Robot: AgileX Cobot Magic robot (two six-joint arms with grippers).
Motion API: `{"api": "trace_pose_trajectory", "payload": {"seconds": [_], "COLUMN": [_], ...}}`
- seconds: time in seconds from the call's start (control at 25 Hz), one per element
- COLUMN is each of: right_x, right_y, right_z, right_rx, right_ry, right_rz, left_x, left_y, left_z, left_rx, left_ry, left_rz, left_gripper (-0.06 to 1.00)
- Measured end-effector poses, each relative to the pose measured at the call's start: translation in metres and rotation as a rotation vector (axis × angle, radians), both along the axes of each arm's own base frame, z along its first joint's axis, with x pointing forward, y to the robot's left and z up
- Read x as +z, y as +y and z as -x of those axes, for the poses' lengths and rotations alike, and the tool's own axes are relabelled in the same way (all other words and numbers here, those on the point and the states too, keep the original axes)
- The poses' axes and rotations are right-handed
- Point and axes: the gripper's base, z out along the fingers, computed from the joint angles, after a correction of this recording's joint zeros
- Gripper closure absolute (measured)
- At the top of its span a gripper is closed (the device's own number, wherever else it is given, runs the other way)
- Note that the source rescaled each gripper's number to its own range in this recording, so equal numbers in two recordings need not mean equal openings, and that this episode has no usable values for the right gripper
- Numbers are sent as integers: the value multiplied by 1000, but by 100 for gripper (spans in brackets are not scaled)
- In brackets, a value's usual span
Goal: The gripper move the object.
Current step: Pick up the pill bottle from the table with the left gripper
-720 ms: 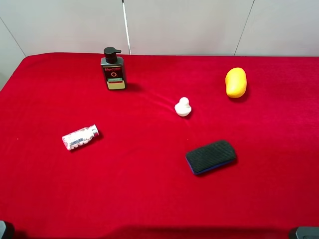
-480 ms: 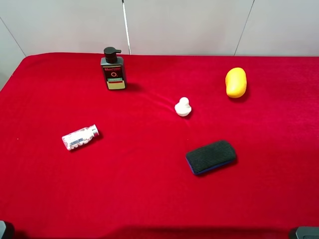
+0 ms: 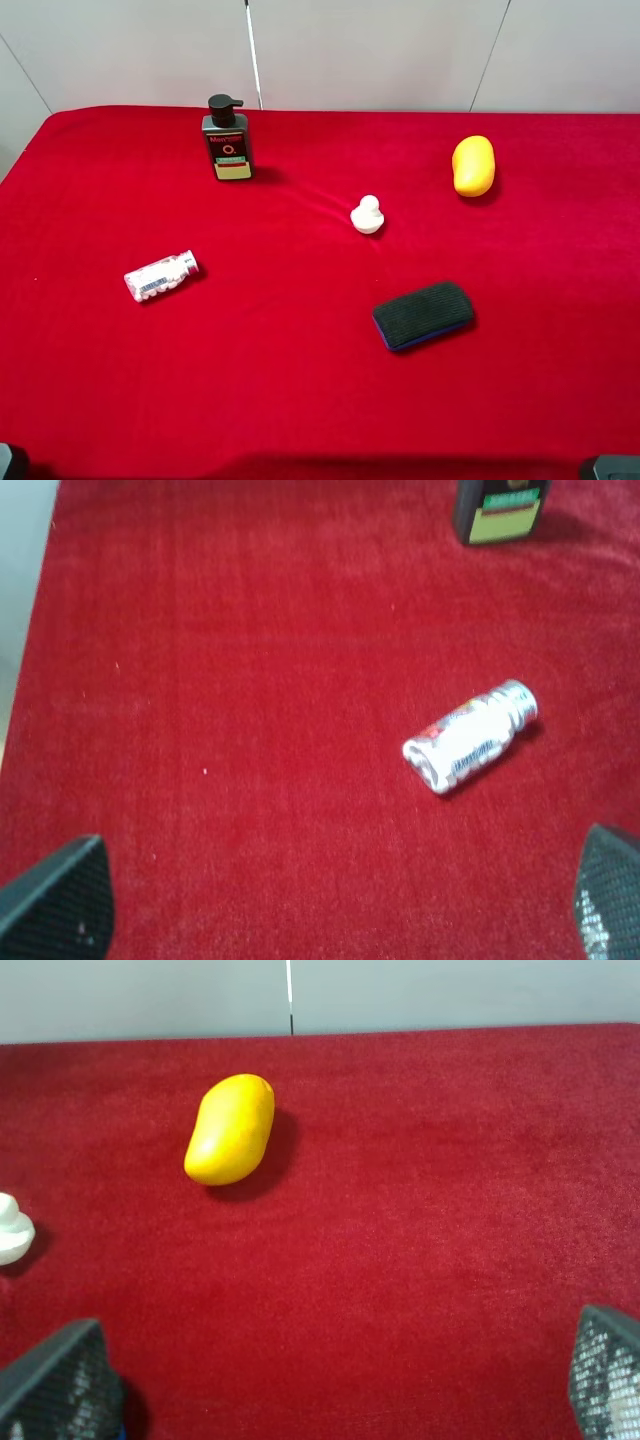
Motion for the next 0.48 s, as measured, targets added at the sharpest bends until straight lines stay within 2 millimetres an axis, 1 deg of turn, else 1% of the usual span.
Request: {"api": "trace_pose_trajectory", "payload": {"seconds": [0.2,0.36,0.48], "right_x": [0,0,0], "right_y": [0,0,0], "right_z": [0,0,0], "right_rx": [0,0,0], "right_ry": [0,0,0], "right_rz": [0,0,0], "left_x": [24,33,36], "left_y": [2,3,3], "left_z": [-18,-36,-50], "left_rx": [-1,-28,-61], "left_ry": [73,183,255], "left_rz": [7,0,4], "left_gripper": [12,13,13]}}
